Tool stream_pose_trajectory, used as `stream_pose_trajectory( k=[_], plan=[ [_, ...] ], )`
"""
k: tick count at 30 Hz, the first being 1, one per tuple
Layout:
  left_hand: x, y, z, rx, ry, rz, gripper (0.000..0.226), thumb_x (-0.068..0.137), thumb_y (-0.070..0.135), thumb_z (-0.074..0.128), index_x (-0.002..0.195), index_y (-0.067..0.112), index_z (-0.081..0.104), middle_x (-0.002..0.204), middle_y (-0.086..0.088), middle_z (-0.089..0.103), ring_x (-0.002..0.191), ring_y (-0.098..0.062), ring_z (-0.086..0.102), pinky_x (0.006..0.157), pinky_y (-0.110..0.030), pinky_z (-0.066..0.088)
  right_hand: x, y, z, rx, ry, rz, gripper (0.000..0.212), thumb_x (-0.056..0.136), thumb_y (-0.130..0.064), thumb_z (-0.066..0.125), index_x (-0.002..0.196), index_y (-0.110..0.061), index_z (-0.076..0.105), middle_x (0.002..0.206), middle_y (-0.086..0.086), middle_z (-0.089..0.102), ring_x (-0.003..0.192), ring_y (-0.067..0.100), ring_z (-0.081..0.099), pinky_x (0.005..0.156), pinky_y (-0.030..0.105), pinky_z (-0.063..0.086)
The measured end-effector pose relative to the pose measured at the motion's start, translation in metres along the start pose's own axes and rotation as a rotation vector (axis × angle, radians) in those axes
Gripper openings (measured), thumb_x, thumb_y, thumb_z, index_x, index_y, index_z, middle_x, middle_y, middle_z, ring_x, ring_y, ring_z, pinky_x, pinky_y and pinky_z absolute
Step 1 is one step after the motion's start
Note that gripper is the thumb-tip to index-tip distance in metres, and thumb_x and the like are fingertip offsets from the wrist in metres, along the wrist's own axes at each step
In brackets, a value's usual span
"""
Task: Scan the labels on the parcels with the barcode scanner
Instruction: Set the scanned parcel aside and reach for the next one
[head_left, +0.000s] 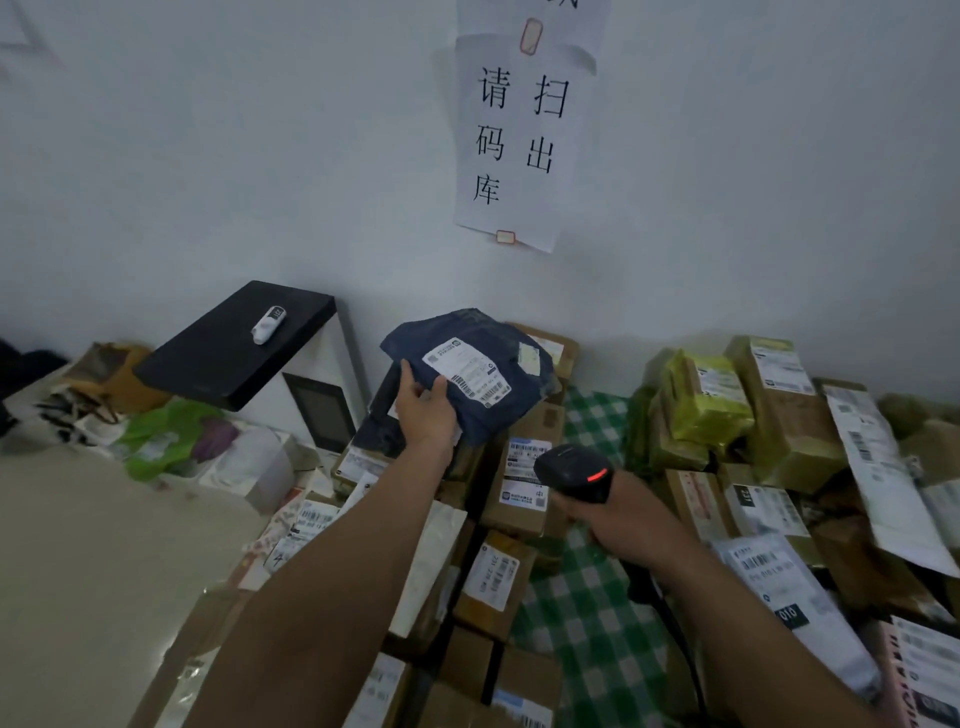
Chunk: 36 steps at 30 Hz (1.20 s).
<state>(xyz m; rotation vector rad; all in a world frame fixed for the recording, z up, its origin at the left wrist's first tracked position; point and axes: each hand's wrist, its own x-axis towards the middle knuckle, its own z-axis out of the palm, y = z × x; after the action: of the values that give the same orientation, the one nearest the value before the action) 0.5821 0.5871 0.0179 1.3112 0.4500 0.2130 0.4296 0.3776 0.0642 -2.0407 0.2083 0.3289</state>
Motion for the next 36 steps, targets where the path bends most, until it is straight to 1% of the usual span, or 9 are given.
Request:
stream_pose_trajectory(
  k=[2,7,12,19,24,26,30,32,36],
  plan=[
    [0.006,-0.014,0.01,0.094,-0.017,0.004,0.068,0.104,0.009,0.056,0.162,0.021,0.024,0.154,-0.008,0.043,0.139,-0.028,0.046,0.115,-0.041,0.042,0.005,0.003,-0.002,0.014,0.003,-0.004,0.022,0.092,-0.028,0.076,0.113,-0.032,0.072,0.095,-0.01,0.077,0.081,-0.002,0.069,0.069,0.018,0.055],
    [0.003,-0.053,0.008,1.342,-0.206,0.437,0.06,0.099,0.035,0.064,0.153,0.034,0.037,0.169,-0.006,0.0,0.153,-0.037,0.001,0.118,-0.06,0.019,0.012,0.011,-0.008,0.063,0.014,0.007,0.011,0.095,-0.023,0.074,0.099,-0.033,0.071,0.078,-0.001,0.075,0.05,-0.003,0.058,0.05,0.015,0.046],
    [0.011,-0.066,0.02,1.765,-0.538,0.465,0.08,0.096,0.056,0.059,0.16,0.029,0.02,0.171,-0.006,-0.012,0.155,-0.038,-0.016,0.121,-0.063,0.004,0.01,0.02,-0.014,0.088,0.041,0.035,0.014,0.093,-0.029,0.075,0.103,-0.037,0.068,0.078,-0.005,0.075,0.05,-0.005,0.058,0.05,0.016,0.046],
    [0.01,-0.053,0.049,1.715,-0.738,0.536,0.067,0.094,0.021,0.063,0.154,0.026,0.034,0.167,-0.009,0.018,0.146,-0.04,0.022,0.117,-0.052,0.027,0.0,0.026,-0.027,0.057,0.092,0.075,0.008,0.092,-0.032,0.075,0.098,-0.034,0.07,0.082,-0.007,0.077,0.057,-0.003,0.062,0.059,0.021,0.049],
    [0.006,-0.062,0.052,1.88,-0.698,0.535,0.083,0.093,0.046,0.064,0.161,0.036,0.016,0.172,-0.008,-0.004,0.155,-0.041,-0.012,0.118,-0.068,-0.007,-0.009,0.031,-0.033,0.069,0.101,0.094,0.016,0.094,-0.032,0.074,0.107,-0.036,0.066,0.086,-0.006,0.078,0.055,-0.005,0.063,0.054,0.017,0.047],
    [0.009,-0.07,0.052,1.874,-0.749,0.469,0.087,0.091,0.052,0.066,0.161,0.037,0.016,0.171,-0.009,-0.004,0.155,-0.042,-0.011,0.12,-0.068,-0.006,-0.011,0.034,-0.034,0.059,0.102,0.104,0.015,0.094,-0.032,0.074,0.107,-0.036,0.067,0.086,-0.005,0.078,0.055,0.0,0.063,0.054,0.018,0.049],
    [0.011,-0.082,0.057,1.835,-0.784,0.517,0.057,0.097,0.038,0.063,0.15,0.028,0.045,0.164,-0.013,0.027,0.151,-0.042,0.024,0.123,-0.056,0.018,-0.009,0.036,-0.037,0.063,0.106,0.11,0.014,0.093,-0.031,0.074,0.102,-0.037,0.065,0.085,-0.004,0.078,0.057,0.004,0.063,0.054,0.017,0.05],
    [0.004,-0.079,0.06,1.814,-0.788,0.656,0.028,0.098,0.018,0.059,0.126,0.018,0.065,0.135,-0.01,0.061,0.124,-0.033,0.059,0.103,-0.045,0.045,-0.005,0.038,-0.039,0.057,0.11,0.114,0.013,0.093,-0.032,0.074,0.101,-0.037,0.065,0.086,-0.004,0.079,0.058,0.005,0.065,0.054,0.018,0.051],
    [-0.012,-0.074,0.066,1.653,-0.749,0.737,0.012,0.096,0.011,0.062,0.107,0.016,0.065,0.109,-0.006,0.068,0.097,-0.026,0.068,0.082,-0.038,0.057,0.001,0.041,-0.042,0.048,0.096,0.136,0.015,0.093,-0.035,0.074,0.106,-0.032,0.068,0.086,-0.007,0.078,0.061,0.005,0.066,0.059,0.023,0.052]
  ],
)
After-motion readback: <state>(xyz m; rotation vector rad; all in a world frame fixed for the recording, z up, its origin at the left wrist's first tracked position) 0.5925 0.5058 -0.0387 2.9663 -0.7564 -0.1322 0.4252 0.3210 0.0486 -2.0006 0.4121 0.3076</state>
